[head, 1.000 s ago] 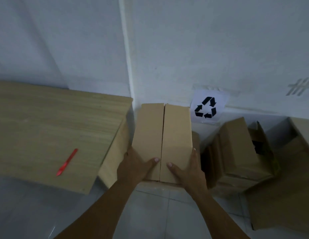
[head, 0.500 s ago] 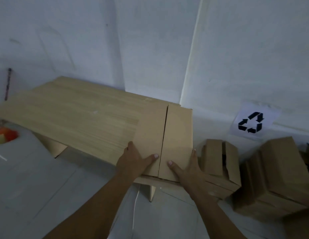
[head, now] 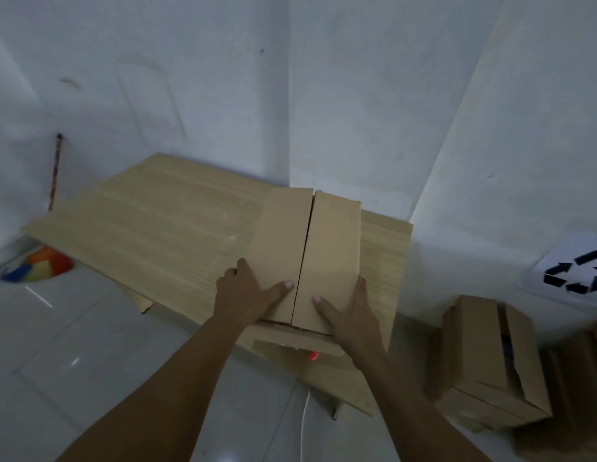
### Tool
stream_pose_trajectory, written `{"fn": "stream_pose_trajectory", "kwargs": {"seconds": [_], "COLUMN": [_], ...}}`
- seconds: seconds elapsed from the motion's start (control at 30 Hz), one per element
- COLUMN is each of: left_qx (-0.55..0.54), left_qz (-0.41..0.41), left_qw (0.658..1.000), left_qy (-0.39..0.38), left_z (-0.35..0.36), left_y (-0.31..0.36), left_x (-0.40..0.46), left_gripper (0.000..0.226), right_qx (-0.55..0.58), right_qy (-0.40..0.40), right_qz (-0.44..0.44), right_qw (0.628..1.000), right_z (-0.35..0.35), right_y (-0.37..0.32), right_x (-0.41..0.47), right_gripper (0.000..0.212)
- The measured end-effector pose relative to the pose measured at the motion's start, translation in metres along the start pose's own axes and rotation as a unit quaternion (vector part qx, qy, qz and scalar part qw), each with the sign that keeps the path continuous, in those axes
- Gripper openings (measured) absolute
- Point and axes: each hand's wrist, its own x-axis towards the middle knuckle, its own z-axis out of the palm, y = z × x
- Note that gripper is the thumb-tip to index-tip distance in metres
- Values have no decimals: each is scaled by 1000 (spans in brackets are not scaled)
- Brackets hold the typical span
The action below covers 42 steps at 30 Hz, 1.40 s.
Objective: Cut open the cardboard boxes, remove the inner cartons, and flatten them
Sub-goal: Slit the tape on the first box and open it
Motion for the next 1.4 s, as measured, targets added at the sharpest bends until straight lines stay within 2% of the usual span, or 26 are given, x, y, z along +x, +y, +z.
{"fn": "stream_pose_trajectory", "kwargs": {"seconds": [0.23, 0.47, 0.7, 0.83, 0.9, 0.97, 1.03, 1.17, 1.27, 1.37, 1.4], "left_qx": [26, 33, 54, 92, 124, 148, 147, 68, -86, -218, -248], "left_qz": [10, 87, 136, 163, 190, 202, 197, 186, 144, 93, 88], "left_qw": [999, 994, 983, 977, 968, 961, 960, 966, 963, 939, 932], "left_qy": [-18, -63, -114, -102, -105, -119, -133, -165, -211, -248, -249], "left_z": [-9, -17, -20, -15, -13, -12, -13, -18, -18, -17, -17], "left_y": [-25, -48, -73, -78, -78, -78, -78, -75, -72, -71, -72], "left_x": [85, 167, 207, 209, 208, 207, 208, 212, 215, 216, 216], "left_gripper": [109, 89, 89, 93, 93, 96, 98, 98, 98, 83, 81], "right_qx": [31, 59, 98, 140, 170, 194, 215, 220, 173, 211, 201], "right_qy": [20, 75, 125, 172, 193, 186, 177, 191, 214, 184, 177], "right_qz": [45, 126, 160, 178, 181, 174, 165, 124, 100, 81, 65], "right_qw": [998, 987, 974, 959, 949, 947, 946, 948, 956, 957, 961], "right_z": [65, 132, 180, 193, 194, 195, 197, 184, 156, 128, 123], "right_y": [-31, -63, -75, -75, -71, -69, -69, -87, -107, -134, -138], "right_x": [46, 84, 93, 92, 92, 90, 88, 84, 83, 76, 73], "right_gripper": [112, 115, 110, 109, 94, 68, 53, 45, 55, 27, 31]}}
